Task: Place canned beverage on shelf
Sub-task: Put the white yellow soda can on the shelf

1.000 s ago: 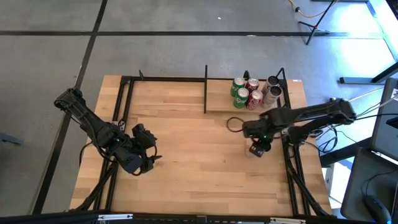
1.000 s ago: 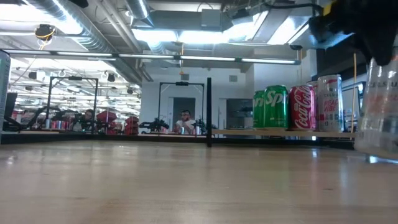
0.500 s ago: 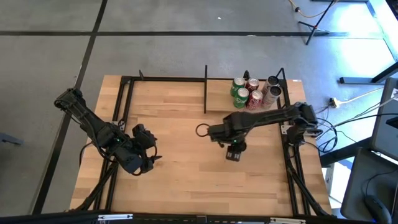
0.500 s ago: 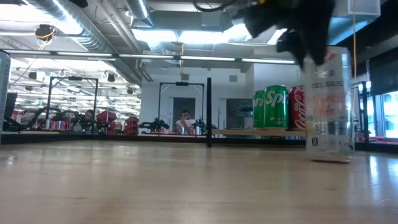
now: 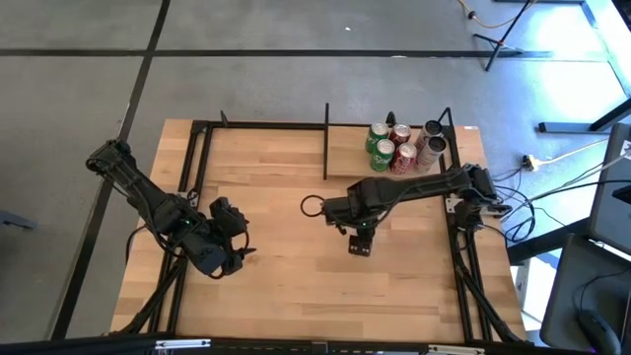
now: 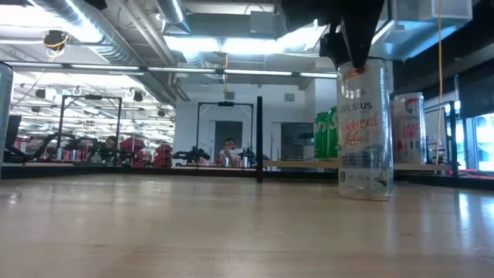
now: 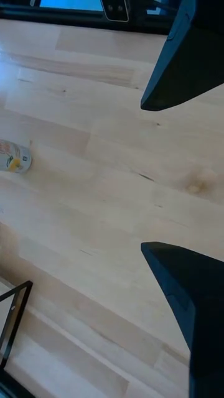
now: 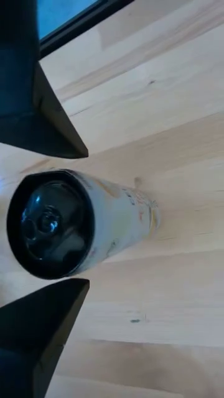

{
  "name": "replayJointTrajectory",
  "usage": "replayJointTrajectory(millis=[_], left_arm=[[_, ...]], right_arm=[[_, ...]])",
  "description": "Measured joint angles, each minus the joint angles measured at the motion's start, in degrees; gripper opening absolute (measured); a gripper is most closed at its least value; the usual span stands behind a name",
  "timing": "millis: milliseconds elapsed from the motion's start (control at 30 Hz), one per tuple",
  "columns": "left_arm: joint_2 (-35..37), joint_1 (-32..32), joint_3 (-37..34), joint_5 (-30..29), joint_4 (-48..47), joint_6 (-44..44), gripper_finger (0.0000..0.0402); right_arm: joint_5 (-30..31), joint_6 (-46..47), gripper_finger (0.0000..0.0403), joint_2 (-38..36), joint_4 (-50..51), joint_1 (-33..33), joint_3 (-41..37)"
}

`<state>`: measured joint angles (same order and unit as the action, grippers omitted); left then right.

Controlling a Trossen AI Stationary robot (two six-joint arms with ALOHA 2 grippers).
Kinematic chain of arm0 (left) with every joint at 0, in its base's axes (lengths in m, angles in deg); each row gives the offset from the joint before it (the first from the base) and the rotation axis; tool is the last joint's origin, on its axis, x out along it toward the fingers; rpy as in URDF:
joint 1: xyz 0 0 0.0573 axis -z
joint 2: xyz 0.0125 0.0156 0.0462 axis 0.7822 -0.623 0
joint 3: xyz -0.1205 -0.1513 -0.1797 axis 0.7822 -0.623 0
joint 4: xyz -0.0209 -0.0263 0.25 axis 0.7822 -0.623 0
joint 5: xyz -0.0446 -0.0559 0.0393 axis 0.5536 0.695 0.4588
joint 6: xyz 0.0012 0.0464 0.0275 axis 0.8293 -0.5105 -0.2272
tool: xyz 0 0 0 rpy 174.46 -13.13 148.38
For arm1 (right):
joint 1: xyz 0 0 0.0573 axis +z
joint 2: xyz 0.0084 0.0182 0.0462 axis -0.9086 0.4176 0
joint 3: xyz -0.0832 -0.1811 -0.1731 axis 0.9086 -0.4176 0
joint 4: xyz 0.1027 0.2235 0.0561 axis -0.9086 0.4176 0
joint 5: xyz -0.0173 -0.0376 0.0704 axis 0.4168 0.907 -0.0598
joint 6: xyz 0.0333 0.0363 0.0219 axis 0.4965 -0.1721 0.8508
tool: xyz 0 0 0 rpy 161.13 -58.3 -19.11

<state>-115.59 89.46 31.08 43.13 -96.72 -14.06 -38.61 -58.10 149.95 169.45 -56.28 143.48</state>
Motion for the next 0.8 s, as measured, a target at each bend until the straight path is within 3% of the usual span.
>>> replayJointTrajectory(millis=[333, 533, 800], left_arm=[[0.0, 0.0, 0.0, 0.0, -0.4, -0.1, 0.035], [0.0, 0.0, 0.0, 0.0, -0.4, 0.0, 0.035], [0.0, 0.0, 0.0, -0.1, -0.5, -0.1, 0.035]], right_arm=[[2.5, 2.5, 0.0338, -8.3, -0.3, 0.5, 0.9], [16.3, 5.9, 0.0337, -18.7, -3.9, 5.3, -1.9], [30.5, 14.4, 0.0337, -32.2, -13.8, 13.6, -18.9]])
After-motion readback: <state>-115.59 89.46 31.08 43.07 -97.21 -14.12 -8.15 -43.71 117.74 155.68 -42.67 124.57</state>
